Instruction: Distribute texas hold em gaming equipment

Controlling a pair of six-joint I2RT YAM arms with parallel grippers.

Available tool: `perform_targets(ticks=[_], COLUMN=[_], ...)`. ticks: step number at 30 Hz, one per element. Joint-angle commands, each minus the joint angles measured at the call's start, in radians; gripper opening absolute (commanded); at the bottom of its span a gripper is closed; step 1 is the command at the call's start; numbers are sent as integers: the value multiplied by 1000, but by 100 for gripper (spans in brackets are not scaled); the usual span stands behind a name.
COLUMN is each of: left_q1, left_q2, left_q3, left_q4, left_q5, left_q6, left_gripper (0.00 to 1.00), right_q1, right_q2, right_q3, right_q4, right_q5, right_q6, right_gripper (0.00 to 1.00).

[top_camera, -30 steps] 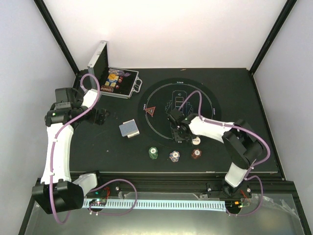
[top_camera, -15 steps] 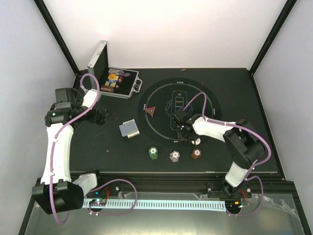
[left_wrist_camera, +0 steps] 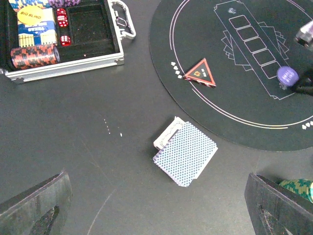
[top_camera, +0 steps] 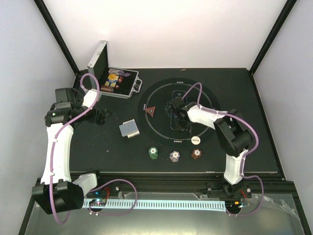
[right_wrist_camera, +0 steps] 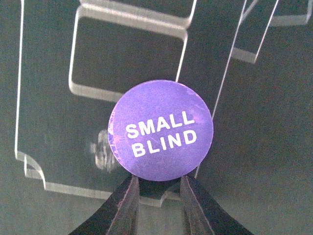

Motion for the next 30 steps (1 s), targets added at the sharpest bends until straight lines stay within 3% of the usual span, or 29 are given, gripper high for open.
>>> perform_targets(ticks=[1,20,30], left_q1=[8,10,10], left_q2=[-9,43,41], left_q3=[32,58,73], left_q4=[-15,-63,-84], left_q5=[38,33,40], left_q6=[-6,48,68], left_gripper=[99,99,99], right_q1=[-63,-170,-210], right_q2=[127,615,742], right_q3=[125,937,1192], right_q4=[39,-247,-315], right_q5=[106,94,54], right_q6=[-29,-88,-121], right_gripper=[24,23,26])
